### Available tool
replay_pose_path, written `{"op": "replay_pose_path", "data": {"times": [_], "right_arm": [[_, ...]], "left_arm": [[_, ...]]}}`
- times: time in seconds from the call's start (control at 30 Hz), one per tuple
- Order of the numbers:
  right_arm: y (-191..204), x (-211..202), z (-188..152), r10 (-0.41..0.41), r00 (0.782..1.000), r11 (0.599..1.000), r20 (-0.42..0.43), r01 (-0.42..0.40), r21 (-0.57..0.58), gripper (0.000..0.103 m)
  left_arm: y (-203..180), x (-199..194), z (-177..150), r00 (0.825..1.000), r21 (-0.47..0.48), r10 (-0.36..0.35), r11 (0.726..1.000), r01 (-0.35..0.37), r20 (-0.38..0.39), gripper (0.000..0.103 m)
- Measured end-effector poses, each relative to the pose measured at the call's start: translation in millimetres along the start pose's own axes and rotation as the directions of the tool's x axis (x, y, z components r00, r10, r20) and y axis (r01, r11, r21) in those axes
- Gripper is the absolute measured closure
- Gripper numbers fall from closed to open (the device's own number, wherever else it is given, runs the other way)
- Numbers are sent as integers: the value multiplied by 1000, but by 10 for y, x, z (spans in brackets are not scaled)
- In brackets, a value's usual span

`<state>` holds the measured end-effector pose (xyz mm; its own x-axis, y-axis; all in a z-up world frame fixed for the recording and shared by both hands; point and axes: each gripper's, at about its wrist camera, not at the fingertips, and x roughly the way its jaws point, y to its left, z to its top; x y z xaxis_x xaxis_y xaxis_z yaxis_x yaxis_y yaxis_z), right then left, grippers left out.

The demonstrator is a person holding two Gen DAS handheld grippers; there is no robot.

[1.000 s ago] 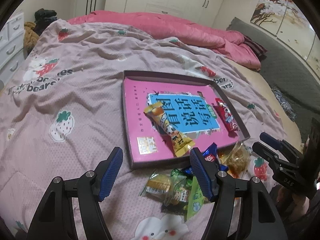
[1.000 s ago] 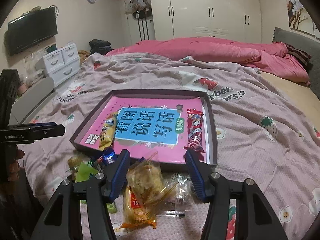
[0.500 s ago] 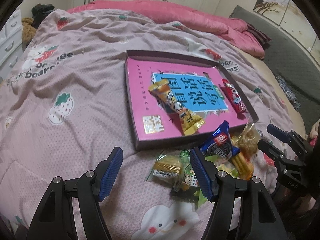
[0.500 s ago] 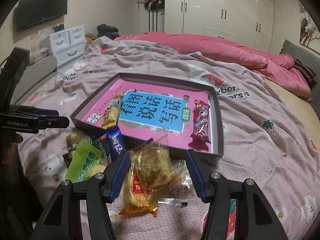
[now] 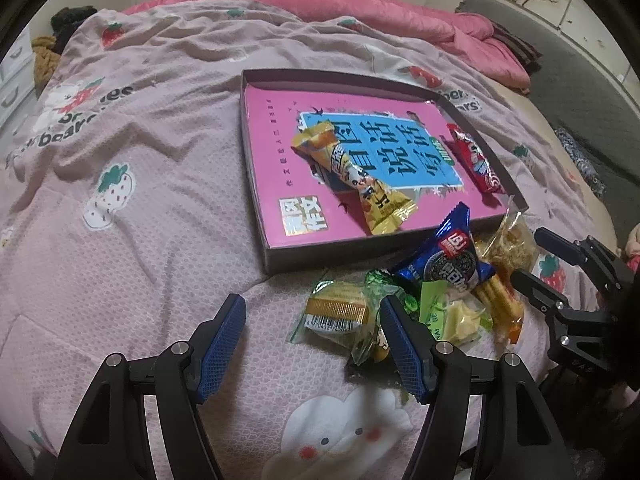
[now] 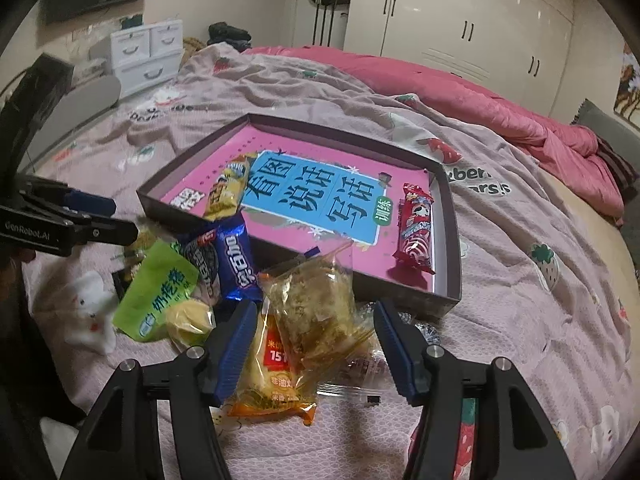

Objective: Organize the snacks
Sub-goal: 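Move both tools back toward the remaining snack pile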

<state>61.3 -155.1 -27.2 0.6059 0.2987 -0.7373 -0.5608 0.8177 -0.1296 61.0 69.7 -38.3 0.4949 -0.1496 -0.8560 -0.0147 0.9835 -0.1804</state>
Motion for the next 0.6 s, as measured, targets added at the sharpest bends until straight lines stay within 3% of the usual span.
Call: {"op": "replay_pose_path", "data": {"times": [0.3,0.6], "right_arm": [[24,120,-37,-46,999,998,-10,46,-48,43],[23,173,-25,-26,1000,998,11,27,-62,46]], "left_arm": [[34,147,-11,999,-29,-37,999,36,-40,32],[74,239,-8,995,-77,-90,993,87,-40,32]]}}
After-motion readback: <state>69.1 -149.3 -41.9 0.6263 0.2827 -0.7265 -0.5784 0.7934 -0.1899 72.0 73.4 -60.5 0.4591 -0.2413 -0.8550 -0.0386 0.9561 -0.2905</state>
